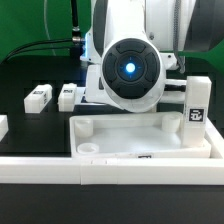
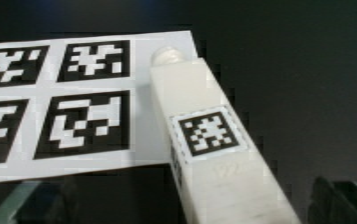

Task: Assemble desk

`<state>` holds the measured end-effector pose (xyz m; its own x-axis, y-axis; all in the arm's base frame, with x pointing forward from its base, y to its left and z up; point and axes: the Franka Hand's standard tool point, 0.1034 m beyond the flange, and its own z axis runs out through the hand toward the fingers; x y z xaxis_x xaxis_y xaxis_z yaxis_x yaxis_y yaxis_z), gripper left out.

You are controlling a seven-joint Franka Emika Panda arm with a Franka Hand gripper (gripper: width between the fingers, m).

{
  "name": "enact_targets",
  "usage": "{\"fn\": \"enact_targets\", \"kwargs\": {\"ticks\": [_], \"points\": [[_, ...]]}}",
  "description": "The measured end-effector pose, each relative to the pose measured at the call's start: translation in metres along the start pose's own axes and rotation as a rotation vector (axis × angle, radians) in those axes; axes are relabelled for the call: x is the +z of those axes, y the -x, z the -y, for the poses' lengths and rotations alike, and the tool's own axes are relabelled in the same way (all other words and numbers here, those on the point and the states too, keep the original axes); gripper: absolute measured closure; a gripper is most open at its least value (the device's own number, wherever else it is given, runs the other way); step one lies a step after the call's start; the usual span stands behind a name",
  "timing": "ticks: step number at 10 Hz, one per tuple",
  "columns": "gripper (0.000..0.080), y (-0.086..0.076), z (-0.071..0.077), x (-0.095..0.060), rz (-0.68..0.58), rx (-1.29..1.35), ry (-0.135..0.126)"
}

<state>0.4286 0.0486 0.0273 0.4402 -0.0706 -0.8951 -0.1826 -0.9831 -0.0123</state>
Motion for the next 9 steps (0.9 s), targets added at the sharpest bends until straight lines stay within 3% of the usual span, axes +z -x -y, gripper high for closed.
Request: {"fn": "enact_targets", "kwargs": {"ticks": [9], "points": [[0.015,-0.0067,0.0048,-0.0035,-0.034,-0.055,0.002]]}}
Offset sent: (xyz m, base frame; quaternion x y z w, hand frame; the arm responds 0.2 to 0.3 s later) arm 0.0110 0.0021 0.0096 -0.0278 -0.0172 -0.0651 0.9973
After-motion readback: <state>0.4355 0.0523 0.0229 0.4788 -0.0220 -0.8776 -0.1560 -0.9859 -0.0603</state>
